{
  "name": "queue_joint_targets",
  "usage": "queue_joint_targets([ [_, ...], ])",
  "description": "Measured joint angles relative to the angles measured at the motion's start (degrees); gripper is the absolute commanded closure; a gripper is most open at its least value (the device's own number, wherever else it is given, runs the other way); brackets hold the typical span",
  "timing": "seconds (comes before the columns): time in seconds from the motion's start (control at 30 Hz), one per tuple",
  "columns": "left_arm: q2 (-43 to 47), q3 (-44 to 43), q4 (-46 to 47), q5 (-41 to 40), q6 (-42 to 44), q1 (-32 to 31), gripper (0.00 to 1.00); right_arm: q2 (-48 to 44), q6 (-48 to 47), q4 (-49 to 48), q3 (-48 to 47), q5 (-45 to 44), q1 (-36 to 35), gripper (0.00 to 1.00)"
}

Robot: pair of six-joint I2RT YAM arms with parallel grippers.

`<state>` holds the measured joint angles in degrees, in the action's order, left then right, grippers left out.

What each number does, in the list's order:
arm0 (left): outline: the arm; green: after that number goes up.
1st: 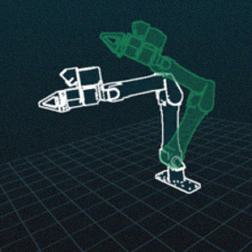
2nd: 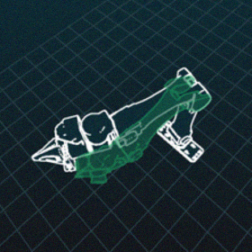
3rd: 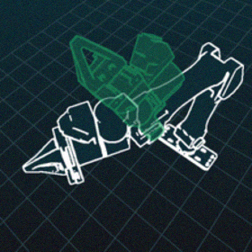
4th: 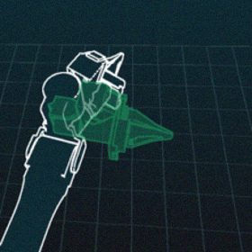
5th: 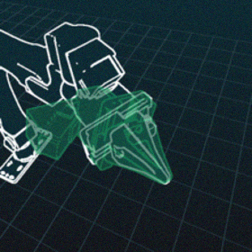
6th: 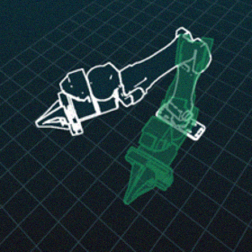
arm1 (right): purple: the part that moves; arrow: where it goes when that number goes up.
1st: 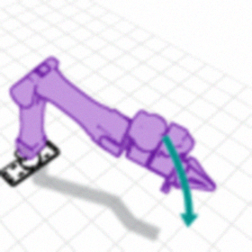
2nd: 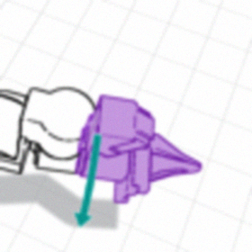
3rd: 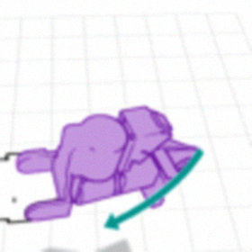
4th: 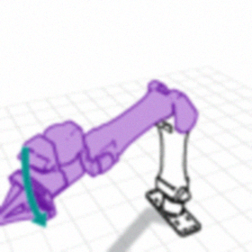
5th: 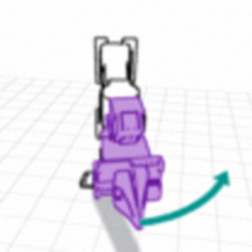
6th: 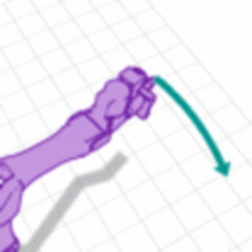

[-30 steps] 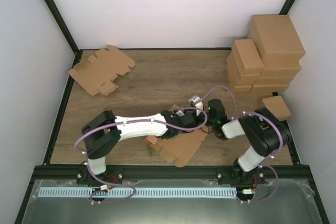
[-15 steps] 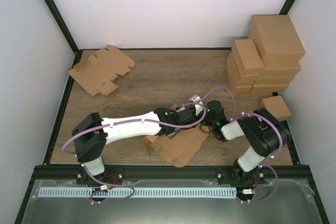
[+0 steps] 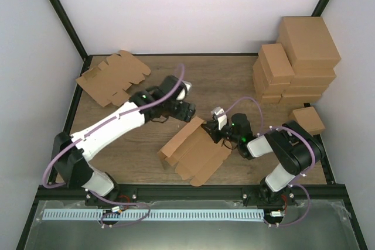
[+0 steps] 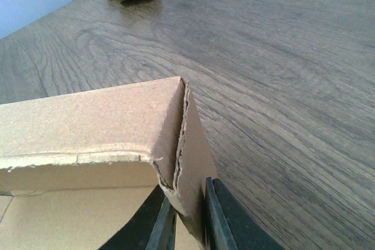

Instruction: Fold the paper box

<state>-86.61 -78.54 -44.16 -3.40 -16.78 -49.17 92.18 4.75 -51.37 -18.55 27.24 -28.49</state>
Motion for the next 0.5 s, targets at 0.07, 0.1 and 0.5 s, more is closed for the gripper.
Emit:
queue_joint_targets([
  [0.07, -0.57, 0.98, 1.60, 4.35, -0.15, 4.74, 0.19, 0.00, -0.28, -0.28, 0.00, -0.46, -0.42, 0.85],
  [0.1, -1.31, 1.49, 2.16, 6.14, -0.11, 6.05, 0.21, 0.00, -0.48, -0.35, 0.00, -0.70, -0.68, 0.85],
  [0.5, -10.43, 4.63, 10.08, 16.48, -0.20, 8.63, 0.36, 0.00, -1.25, -0.98, 0.31, -1.97, -2.03, 0.83],
])
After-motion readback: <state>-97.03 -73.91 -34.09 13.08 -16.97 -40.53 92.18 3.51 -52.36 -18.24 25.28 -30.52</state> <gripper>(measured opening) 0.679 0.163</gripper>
